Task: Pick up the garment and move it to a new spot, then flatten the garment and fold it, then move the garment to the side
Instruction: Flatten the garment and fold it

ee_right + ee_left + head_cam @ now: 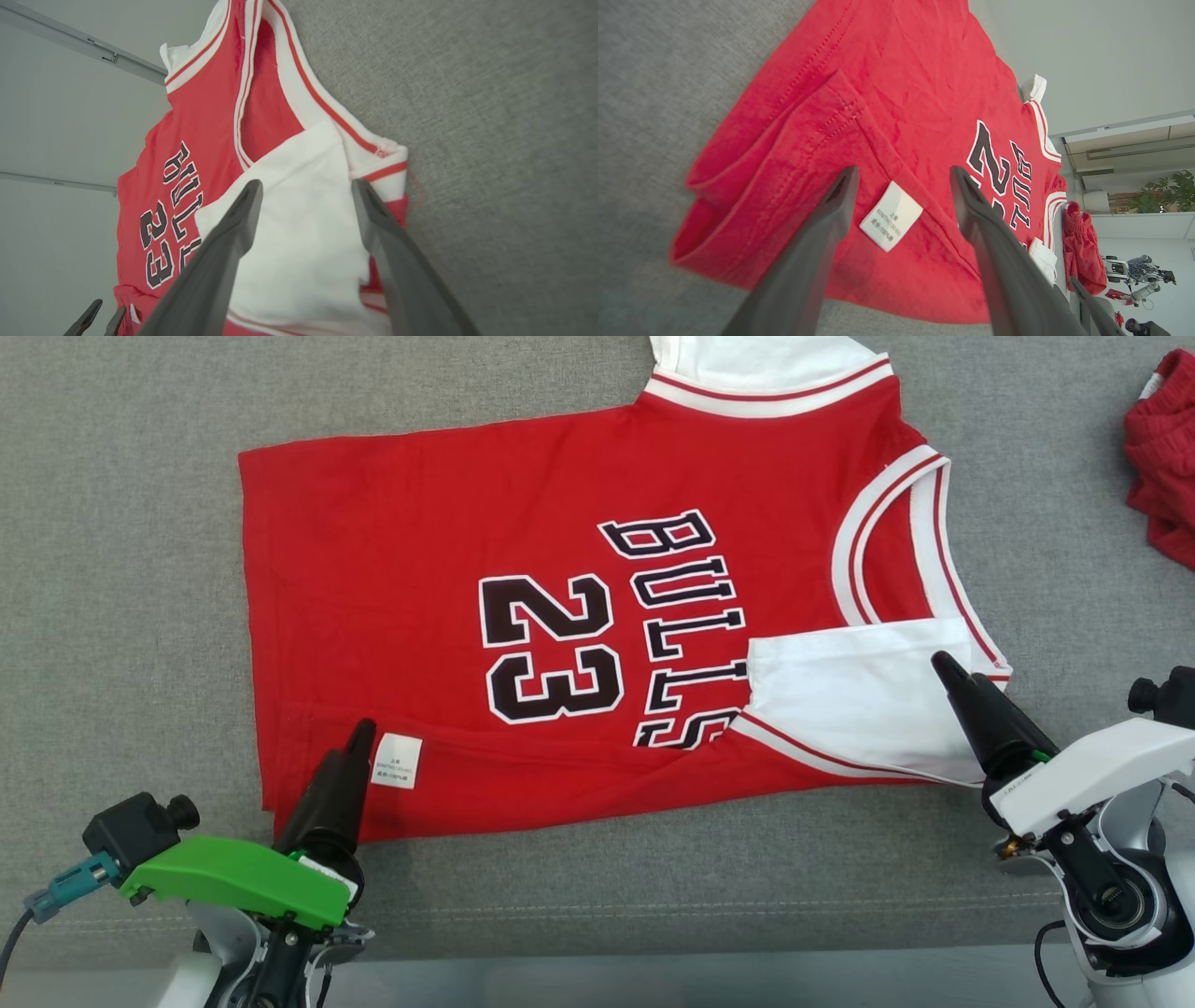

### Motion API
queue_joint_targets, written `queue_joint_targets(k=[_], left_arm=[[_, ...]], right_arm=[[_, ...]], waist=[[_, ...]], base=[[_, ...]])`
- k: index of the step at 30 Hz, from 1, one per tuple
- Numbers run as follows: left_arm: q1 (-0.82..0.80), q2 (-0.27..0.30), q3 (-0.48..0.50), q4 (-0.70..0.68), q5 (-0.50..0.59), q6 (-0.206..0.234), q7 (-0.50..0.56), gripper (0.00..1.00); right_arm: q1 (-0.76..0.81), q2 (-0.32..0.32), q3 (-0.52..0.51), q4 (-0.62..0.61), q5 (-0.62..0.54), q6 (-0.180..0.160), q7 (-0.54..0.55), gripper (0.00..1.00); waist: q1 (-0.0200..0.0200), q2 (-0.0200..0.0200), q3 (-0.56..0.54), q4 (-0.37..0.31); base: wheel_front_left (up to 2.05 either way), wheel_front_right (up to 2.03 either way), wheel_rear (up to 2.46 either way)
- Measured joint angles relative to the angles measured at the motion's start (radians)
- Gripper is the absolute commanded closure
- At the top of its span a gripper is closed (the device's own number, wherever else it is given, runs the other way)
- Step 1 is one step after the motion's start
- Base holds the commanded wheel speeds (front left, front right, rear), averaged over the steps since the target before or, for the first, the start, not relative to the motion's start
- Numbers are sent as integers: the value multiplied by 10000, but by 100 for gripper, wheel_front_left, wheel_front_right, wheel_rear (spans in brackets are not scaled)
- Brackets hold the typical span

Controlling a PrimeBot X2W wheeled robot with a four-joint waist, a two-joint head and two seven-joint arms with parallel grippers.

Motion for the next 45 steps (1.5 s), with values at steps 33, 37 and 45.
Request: queue_joint_targets(k=[33,37,45], left_arm=[[-670,915,155,1212,2420,0,320,0],[-841,1055,-48,1218,3022,0,441,0],[-872,817,-121,1340,3386,0,625,0]], right_arm=[[-438,222,280,146,-84,0,174,100],[-438,291,299,161,-71,0,203,100],[-438,378,290,174,31,0,203,100]], waist=[[0,0,-112,-146],[0,0,-98,-180],[0,0,-62,-245]], base=[[0,0,0],[0,0,0],[0,0,0]])
